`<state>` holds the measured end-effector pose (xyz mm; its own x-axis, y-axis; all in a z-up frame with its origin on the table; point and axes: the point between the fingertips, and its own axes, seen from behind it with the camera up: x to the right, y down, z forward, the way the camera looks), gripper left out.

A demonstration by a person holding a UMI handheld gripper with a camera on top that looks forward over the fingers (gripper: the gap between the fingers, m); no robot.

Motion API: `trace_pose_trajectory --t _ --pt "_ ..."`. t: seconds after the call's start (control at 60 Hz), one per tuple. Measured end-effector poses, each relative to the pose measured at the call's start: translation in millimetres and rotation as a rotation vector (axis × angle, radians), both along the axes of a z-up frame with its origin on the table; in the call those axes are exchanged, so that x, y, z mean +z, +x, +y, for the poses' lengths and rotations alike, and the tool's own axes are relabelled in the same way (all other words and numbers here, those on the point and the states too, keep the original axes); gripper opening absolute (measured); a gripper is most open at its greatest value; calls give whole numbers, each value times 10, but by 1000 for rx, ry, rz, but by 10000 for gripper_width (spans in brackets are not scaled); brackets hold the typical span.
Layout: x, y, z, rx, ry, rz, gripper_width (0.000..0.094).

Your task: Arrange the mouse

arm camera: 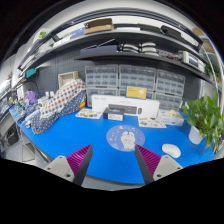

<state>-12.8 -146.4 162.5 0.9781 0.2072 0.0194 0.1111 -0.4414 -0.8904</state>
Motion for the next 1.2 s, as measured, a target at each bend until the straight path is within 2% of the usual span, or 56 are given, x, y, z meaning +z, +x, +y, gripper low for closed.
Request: trace_pose_trajectory --t 0.217,0.517,0.683,0.917,1.2 --pt "-714 477 -203 -45 -87 -44 879" --pt "-1271 1783 -184 -252 -154 -90 876" --pt "-1361 2447 159 -322 -148 -110 876" --pt "-1537 2978 881 -324 -156 -161 866" --pt "-1587 3088 1623 -256 -171 -131 842"
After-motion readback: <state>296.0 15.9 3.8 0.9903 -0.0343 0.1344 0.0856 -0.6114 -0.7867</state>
